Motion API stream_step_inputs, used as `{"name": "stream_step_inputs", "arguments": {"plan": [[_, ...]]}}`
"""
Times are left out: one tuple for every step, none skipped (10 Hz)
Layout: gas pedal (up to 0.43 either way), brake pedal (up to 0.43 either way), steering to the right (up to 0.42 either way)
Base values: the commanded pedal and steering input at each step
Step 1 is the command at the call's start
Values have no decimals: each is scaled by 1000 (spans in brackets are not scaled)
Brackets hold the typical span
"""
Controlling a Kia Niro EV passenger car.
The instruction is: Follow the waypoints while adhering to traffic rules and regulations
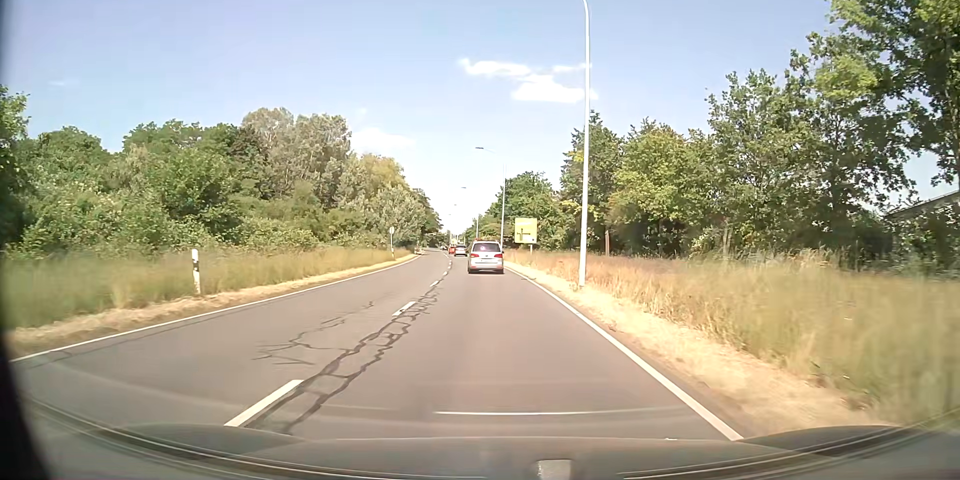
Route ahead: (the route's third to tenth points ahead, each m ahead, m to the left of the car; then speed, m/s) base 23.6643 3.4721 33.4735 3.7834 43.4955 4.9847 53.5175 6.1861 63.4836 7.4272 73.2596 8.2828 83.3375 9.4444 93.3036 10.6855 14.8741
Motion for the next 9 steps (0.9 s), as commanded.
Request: {"name": "stream_step_inputs", "arguments": {"plan": [[79, 30, -8], [79, 30, -8], [79, 30, -8], [79, 30, -8], [79, 30, -8], [79, 30, -8], [79, 30, -8], [79, 30, -9], [79, 30, -9]]}}
